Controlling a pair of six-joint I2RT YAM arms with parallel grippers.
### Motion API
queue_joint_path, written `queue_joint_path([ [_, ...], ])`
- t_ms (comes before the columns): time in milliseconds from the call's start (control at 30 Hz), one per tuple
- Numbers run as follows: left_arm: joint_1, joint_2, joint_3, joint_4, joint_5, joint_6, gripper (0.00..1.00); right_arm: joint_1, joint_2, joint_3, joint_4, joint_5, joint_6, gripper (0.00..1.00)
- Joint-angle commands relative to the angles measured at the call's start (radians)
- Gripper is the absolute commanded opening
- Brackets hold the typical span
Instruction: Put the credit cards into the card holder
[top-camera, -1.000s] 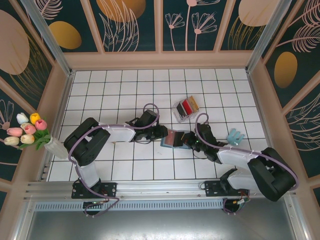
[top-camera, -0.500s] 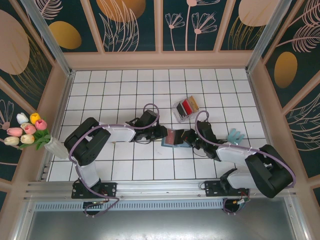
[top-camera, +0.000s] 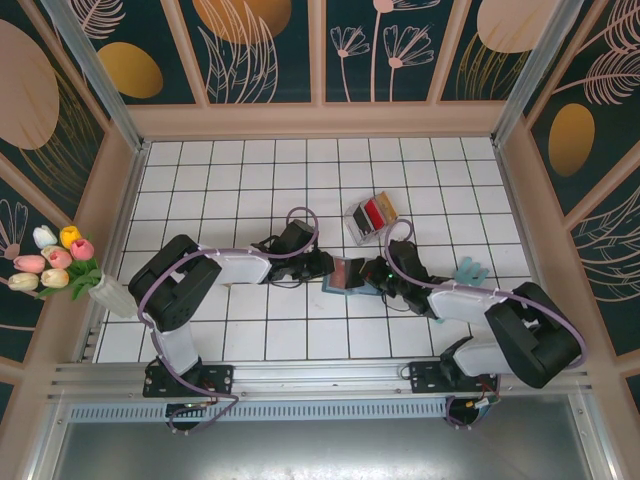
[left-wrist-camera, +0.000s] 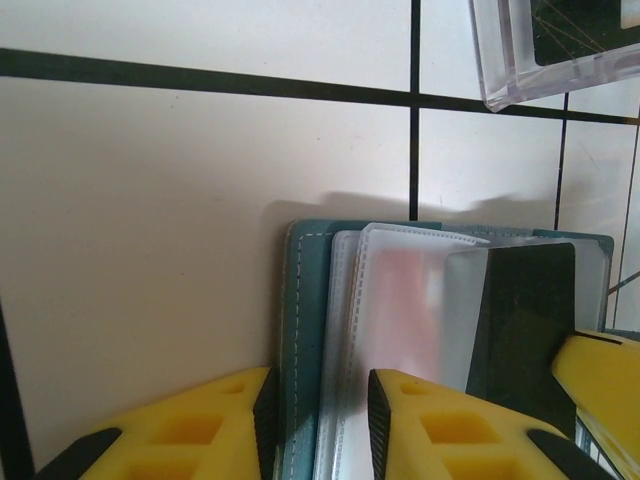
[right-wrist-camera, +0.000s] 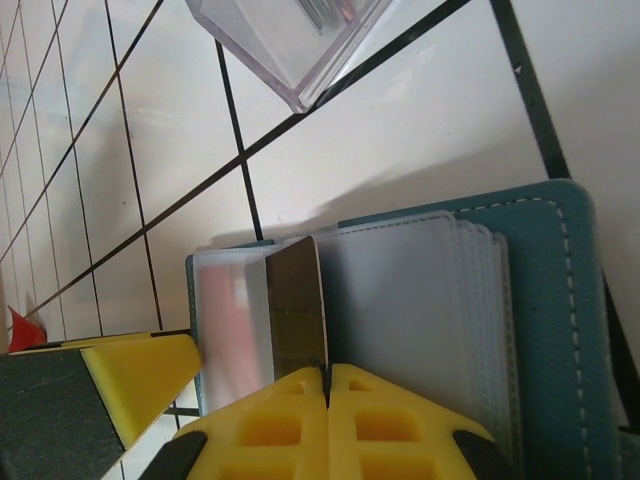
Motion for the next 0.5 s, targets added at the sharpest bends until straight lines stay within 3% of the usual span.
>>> queue_joint_path([
  [0, -0.009, 0.025, 0.009, -0.009, 0.03, 0.013, 0.32, 0.009, -0.056, 0.007, -0.082, 0.065, -0.038, 0.0],
  [267, -0.01, 0.035, 0.019, -0.011, 0.034, 0.013, 0.3, 0.01, -0.073, -0.042, -0.04, 0.033, -0.026, 0.0],
  [467, -0.01, 0.036, 0.018, -0.002, 0.04, 0.009, 0.3, 0.031, -0.031, -0.057, 0.053, 0.086, -0.011, 0.0],
])
